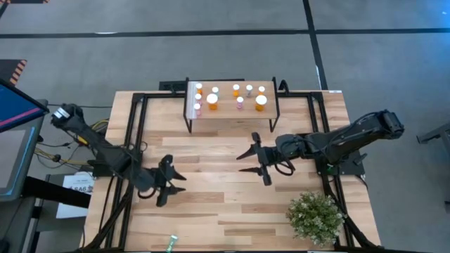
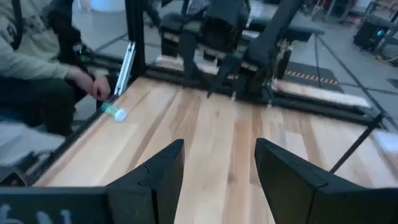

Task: Pick and place medicine bottles onto shelf by color
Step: Put the blue pill bottle on the shelf

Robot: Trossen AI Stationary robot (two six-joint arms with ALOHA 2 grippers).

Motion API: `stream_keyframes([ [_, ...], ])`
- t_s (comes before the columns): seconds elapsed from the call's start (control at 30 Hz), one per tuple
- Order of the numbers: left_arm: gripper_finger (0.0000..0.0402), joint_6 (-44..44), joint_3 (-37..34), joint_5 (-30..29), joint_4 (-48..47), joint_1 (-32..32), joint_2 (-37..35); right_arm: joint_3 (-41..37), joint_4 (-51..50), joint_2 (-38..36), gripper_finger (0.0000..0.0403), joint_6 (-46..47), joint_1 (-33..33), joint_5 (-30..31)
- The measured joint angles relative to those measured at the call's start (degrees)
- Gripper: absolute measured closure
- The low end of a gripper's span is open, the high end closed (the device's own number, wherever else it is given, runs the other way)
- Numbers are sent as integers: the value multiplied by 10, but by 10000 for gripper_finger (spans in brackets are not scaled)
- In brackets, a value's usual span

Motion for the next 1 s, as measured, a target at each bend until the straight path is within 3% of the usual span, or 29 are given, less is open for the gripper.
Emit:
stream_keyframes([
  [0.4, 224, -117, -56, -76, 43, -91, 49, -1, 3, 32, 186, -5, 13, -2],
  [0.63, 224, -111, -56, -96, 49, -118, 63, 9, 46, 66, 186, -5, 4, -25],
  [1.0, 237, -148, -52, -51, 133, -138, 97, 16, 27, 78, 186, -19, 9, -29],
])
